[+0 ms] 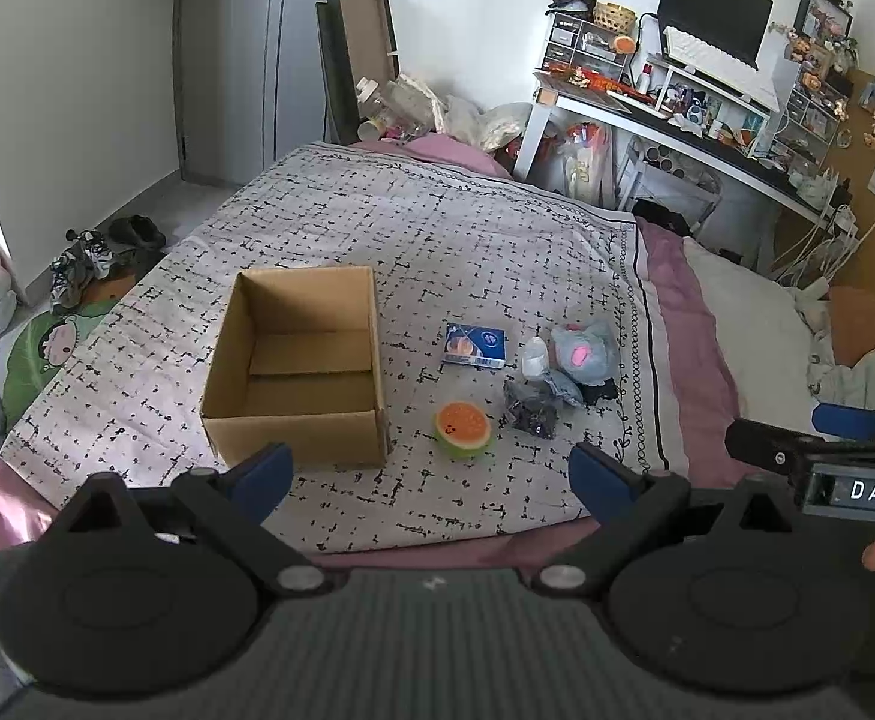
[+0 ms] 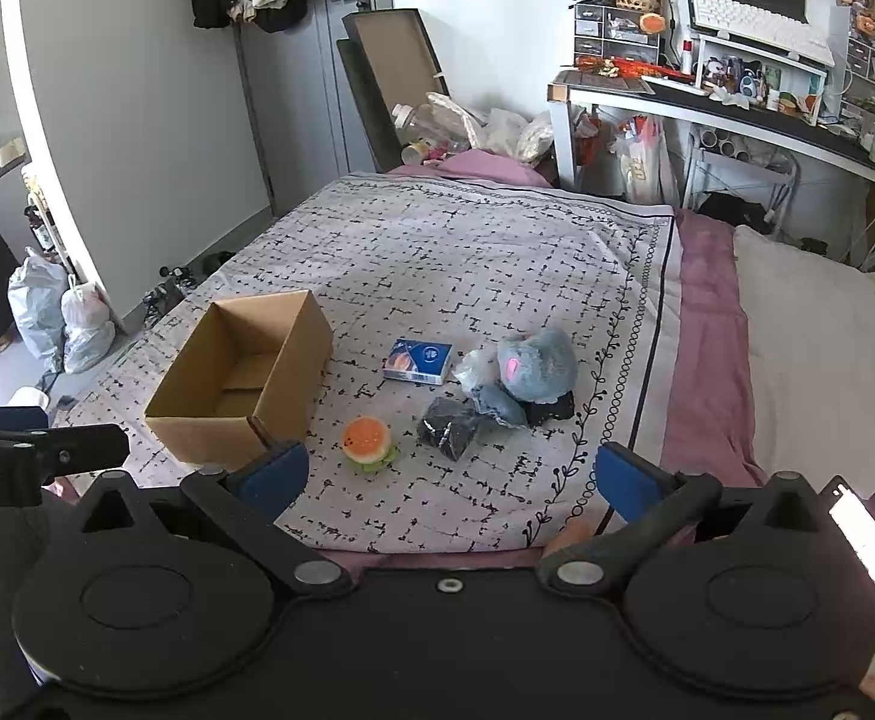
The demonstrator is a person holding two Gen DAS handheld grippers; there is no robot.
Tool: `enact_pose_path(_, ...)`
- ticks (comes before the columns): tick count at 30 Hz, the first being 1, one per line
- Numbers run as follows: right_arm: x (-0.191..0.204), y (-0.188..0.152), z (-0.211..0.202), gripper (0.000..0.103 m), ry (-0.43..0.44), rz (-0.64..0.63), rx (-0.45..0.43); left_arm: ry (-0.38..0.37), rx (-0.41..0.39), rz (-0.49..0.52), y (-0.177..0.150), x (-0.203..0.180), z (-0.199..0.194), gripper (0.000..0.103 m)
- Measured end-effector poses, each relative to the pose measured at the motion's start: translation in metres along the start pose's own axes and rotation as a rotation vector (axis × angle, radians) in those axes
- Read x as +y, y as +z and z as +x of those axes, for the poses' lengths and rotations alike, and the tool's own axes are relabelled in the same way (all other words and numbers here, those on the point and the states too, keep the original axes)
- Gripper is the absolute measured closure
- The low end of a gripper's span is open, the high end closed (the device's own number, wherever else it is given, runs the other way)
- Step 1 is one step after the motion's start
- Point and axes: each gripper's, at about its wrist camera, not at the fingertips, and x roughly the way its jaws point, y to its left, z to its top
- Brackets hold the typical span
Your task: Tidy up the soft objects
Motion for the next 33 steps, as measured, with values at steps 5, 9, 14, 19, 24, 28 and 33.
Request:
enact_pose_path(5,-0.0021,-0.0007,-0.0011,0.0,-0.007,0.013,0.003,-0.006,0.001,0.002,-0.0019,-0.0005,0.0003,0.005)
enact_pose_path(9,-0.0022,-0.0004,-0.0024,0.0,-0.007,0.017,-0.003,-0.011,0.001,0.007,-0.0034,-0.002,0.001,0.005)
enact_pose_path(14,-0.0015,-0.0005,-0.0028,0.0,-0.007,0.016,-0.003,-0.01,0.006,0.008,-0.0034,-0.0024,0.0015,0.005)
enact_pose_path(19,-0.0015,-0.0004,-0.0028,0.0,-0.008,0.018,-0.003,-0.013,0.001,0.004,-0.0038,-0.0022,0.0013,0.005)
enact_pose_path(24,-0.0018,-0.0005,-0.003,0.0,-0.007,0.018,-0.004,-0.016,0.004,0.007,-0.0031,-0.0037,0.0014,0.005)
enact_pose_path(28,-0.0032,0.0004,-0.0032,0.0,-0.008,0.023,-0.003,-0.016,0.003,0.008,-0.0033,-0.0041,0.0015,0.005)
enact_pose_path(33,-0.0033,0.0004,-0.0036,0.0,-0.007,0.021,-0.006,-0.015,0.004,0.004,-0.0035,-0.0042,0.0016,0.005)
